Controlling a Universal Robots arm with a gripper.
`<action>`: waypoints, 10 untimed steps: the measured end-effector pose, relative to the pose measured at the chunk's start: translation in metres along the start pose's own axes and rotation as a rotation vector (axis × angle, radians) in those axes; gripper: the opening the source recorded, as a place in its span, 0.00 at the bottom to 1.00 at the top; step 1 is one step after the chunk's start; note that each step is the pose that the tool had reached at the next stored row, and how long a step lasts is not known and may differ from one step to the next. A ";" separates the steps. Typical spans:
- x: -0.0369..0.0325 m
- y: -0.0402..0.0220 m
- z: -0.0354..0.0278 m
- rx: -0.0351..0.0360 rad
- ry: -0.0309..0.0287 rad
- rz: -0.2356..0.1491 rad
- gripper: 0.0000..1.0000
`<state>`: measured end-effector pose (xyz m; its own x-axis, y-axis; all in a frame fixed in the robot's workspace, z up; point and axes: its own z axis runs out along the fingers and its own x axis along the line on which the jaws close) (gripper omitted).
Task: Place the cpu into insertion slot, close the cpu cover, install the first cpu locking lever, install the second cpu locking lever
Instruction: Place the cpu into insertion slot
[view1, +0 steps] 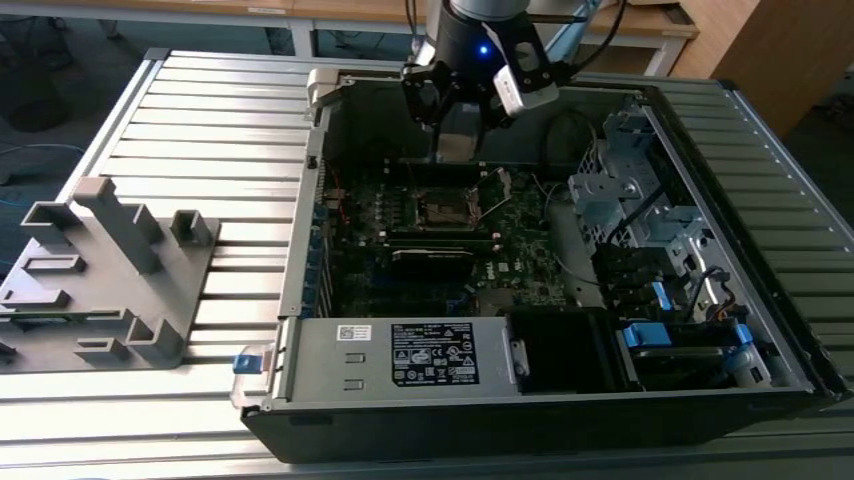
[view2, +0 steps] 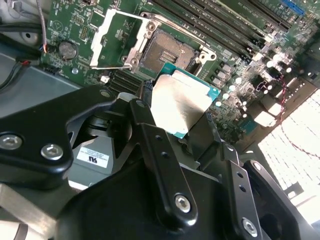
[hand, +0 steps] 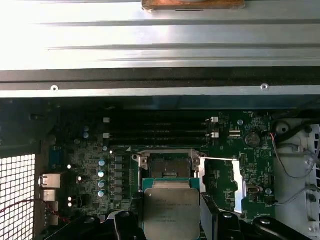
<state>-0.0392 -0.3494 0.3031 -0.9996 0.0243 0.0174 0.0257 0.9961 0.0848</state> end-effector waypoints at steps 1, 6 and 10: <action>0.0000 -0.0001 0.0017 0.0014 0.0000 -0.001 0.54; -0.0002 -0.0007 0.0092 0.0128 0.0003 -0.006 0.54; -0.0001 -0.0005 0.0107 0.0150 0.0004 -0.007 0.54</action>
<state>-0.0393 -0.3490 0.2924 -0.9997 0.0168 0.0172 0.0180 0.9974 0.0700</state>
